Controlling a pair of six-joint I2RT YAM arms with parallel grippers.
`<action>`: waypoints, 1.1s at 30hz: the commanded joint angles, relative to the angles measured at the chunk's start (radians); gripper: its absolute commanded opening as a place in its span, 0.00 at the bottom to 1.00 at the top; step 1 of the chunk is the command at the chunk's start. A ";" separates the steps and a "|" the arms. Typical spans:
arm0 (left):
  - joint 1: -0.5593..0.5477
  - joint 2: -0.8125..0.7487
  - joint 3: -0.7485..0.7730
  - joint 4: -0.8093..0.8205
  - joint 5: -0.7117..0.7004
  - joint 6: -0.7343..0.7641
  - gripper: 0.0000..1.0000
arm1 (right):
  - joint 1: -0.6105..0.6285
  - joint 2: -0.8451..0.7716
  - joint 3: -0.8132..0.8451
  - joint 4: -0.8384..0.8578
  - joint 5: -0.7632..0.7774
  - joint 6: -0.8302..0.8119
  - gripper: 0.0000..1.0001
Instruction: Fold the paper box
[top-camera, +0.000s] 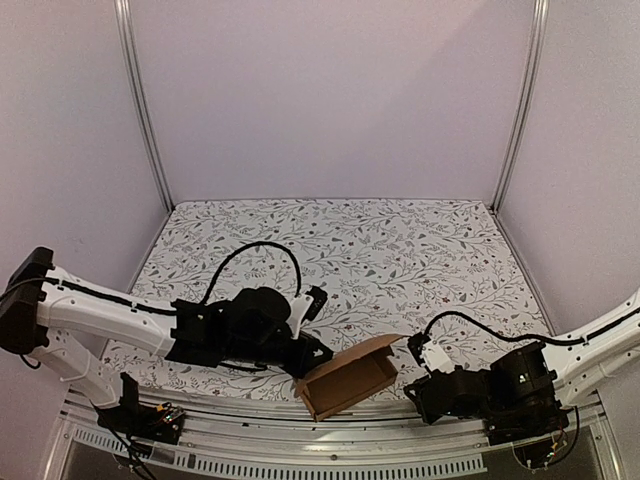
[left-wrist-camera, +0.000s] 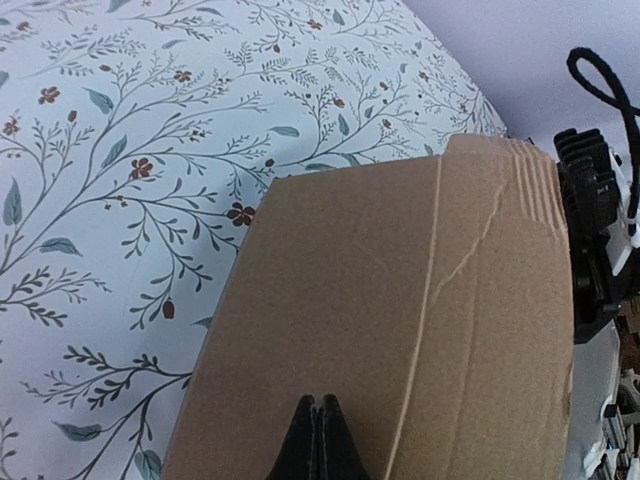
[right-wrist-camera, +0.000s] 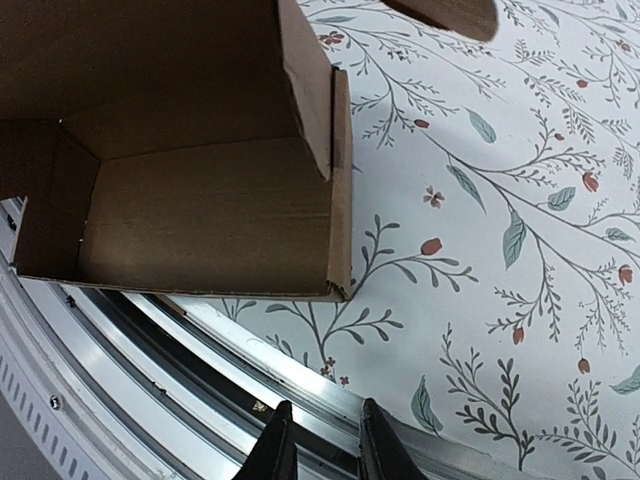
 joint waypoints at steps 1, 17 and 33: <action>0.014 0.041 0.033 0.018 0.055 0.022 0.00 | 0.007 -0.027 -0.037 0.038 0.002 0.094 0.18; -0.019 0.072 0.043 0.029 0.045 -0.002 0.00 | 0.008 -0.086 -0.170 0.174 0.030 0.303 0.01; -0.037 0.069 0.043 0.017 0.000 -0.005 0.00 | 0.004 0.056 -0.152 0.362 -0.024 0.299 0.00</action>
